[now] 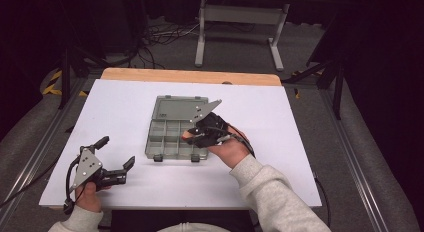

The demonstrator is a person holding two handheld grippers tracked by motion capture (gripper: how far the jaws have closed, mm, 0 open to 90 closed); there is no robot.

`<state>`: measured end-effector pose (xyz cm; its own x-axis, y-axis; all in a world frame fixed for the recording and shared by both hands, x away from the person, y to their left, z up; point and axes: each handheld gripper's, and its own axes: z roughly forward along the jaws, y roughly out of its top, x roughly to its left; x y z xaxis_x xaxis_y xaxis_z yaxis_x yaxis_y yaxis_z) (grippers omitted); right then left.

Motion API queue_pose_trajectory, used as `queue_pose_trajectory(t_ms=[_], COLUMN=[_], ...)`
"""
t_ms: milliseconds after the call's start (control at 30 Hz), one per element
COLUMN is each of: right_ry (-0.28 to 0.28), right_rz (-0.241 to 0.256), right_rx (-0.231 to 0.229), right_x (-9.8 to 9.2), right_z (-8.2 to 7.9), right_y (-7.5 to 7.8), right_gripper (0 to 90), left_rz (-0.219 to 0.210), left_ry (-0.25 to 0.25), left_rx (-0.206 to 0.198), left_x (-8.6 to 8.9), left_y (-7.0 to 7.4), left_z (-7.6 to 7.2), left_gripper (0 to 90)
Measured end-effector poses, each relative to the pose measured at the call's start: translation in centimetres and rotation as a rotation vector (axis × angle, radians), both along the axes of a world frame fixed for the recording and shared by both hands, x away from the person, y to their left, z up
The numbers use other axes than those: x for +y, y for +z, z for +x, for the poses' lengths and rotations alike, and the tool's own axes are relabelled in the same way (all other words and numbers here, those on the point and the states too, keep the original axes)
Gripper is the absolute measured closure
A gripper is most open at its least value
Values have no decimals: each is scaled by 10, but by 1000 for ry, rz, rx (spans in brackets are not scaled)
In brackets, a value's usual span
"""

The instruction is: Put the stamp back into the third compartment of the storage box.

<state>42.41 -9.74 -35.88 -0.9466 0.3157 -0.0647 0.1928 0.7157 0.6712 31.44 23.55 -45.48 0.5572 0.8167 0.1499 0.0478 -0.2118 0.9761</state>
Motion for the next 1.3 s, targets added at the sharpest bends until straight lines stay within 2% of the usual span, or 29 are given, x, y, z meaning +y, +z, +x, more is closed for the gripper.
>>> queue_pose_trajectory(t_ms=[467, 633, 1100, 1300], right_ry=[-16, -22, -47, -54], right_rz=[-7, -25, -41, -47], right_rx=[3, 6, 20, 20], right_x=[8, 13, 25, 27], right_z=[17, 25, 49, 54], right_y=[1, 0, -8, -9], right_gripper=[659, 659, 658, 659], left_rz=[2, 4, -2, -2], left_ry=[-2, -3, 1, 1], left_rx=[2, 4, 3, 3], left_x=[0, -1, 1, 2], left_y=[0, -1, 0, 0], left_z=[0, 1, 1, 1], left_gripper=[12, 12, 12, 12])
